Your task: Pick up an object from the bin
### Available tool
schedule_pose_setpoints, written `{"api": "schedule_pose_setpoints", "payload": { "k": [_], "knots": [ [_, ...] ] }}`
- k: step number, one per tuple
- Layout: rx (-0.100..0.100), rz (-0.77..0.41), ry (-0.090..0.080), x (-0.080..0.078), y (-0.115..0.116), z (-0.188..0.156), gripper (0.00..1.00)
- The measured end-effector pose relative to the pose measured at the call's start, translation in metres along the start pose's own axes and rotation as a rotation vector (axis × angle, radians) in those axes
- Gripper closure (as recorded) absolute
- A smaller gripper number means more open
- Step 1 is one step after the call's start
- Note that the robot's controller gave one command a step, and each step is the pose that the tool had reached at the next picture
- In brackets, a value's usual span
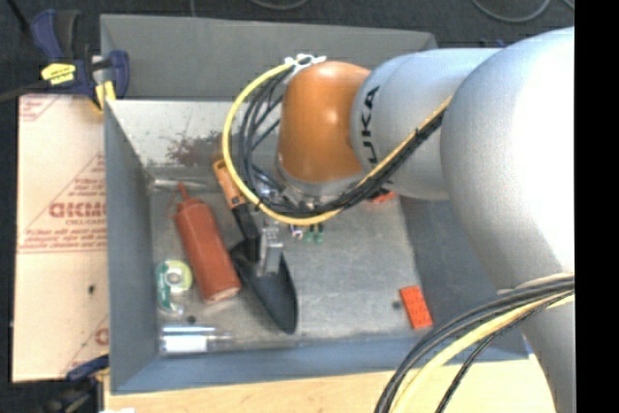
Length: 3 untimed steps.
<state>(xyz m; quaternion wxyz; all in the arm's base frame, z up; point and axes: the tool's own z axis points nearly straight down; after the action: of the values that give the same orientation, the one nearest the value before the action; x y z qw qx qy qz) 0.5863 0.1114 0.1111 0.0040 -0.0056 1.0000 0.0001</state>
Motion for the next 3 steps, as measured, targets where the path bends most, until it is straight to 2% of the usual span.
{"api": "schedule_pose_setpoints", "payload": {
  "k": [1, 3],
  "knots": [
    [0.0, 0.067, -0.005, -0.016, -0.0125, 0.0401, 1.0],
    [-0.001, 0.066, -0.006, -0.0181, -0.021, 0.04, 1.0]
  ]
}}
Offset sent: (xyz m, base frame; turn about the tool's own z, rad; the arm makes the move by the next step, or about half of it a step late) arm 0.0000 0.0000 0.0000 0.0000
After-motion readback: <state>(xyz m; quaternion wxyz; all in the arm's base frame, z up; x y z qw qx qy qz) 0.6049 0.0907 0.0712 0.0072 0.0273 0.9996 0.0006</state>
